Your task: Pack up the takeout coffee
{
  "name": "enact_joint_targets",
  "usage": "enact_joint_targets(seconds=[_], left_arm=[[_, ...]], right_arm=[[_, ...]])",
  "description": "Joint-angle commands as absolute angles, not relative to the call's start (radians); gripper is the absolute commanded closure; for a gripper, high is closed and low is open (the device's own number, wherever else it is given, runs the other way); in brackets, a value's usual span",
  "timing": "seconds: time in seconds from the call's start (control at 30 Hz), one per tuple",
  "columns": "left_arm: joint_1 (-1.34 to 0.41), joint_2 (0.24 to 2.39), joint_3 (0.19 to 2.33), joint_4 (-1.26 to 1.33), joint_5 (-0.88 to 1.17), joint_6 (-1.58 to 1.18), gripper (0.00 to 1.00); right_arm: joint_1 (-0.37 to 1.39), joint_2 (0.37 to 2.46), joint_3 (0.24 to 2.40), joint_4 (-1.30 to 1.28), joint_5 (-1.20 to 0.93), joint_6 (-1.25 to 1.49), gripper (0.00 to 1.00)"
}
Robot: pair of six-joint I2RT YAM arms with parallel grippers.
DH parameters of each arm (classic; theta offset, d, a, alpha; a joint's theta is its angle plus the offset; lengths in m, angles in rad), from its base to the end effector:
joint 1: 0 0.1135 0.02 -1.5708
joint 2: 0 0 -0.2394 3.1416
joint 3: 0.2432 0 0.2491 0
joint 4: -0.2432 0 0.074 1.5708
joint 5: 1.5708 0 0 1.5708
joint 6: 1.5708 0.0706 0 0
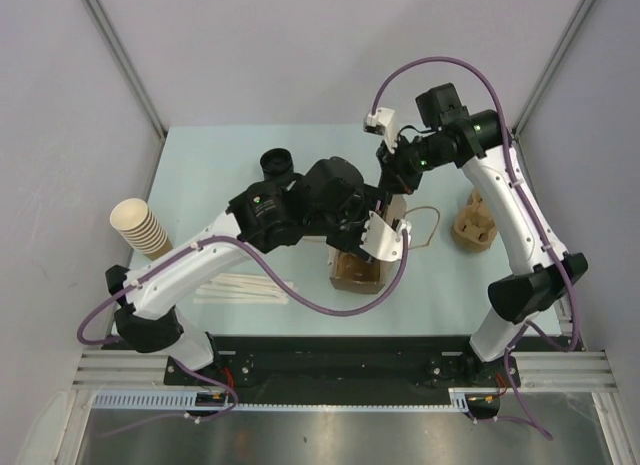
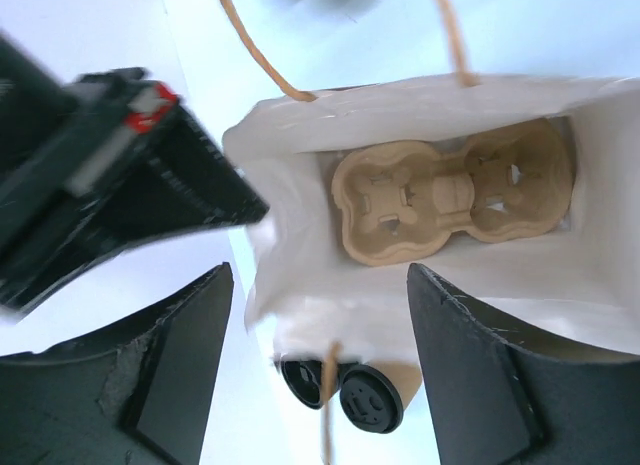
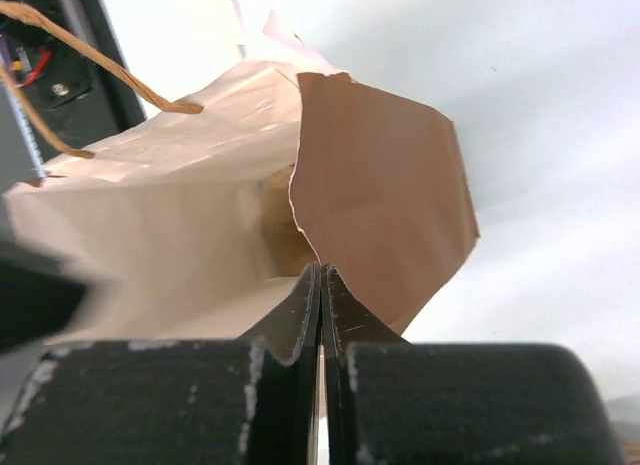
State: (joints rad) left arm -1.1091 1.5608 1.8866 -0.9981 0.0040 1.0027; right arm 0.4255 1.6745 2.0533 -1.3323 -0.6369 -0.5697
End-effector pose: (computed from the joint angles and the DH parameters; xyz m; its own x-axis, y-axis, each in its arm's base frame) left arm 0.1515 -0.3051 0.3970 0.6066 0.6731 -0.4230 0.7163 -0.2318 0.6582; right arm 0.2768 0.1715 0.3901 -0.2773 -0.6018 -0.7490 -0.9441 0.3154 0.0961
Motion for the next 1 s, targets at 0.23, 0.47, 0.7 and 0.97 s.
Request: enact_joint_targets(seconds=[0.23, 0.47, 0.7, 0.97], left_arm=[[-1.094, 1.511, 2.1, -0.99, 0.077, 0.804, 0.21], [-0.909, 1.529, 2.163, -0.994, 0.187, 0.582, 0.12], [-0.732, 1.48, 2.1, -0.976, 0.365, 0.436, 0.01], [-0.608, 1.335, 1.838, -0.856, 0.387, 0.361, 0.01]], right_arm=[[0.341, 1.854, 2.099, -1.282, -0.663, -0.6, 1.0], [0.334, 1.943, 2.187, -1.322, -0.677, -0.532, 1.0], [0.334, 1.944, 2.246, -1.371, -0.638, -0.538, 0.94], [0.396, 1.78, 2.174, -1.371, -0.669, -0.588, 1.0]])
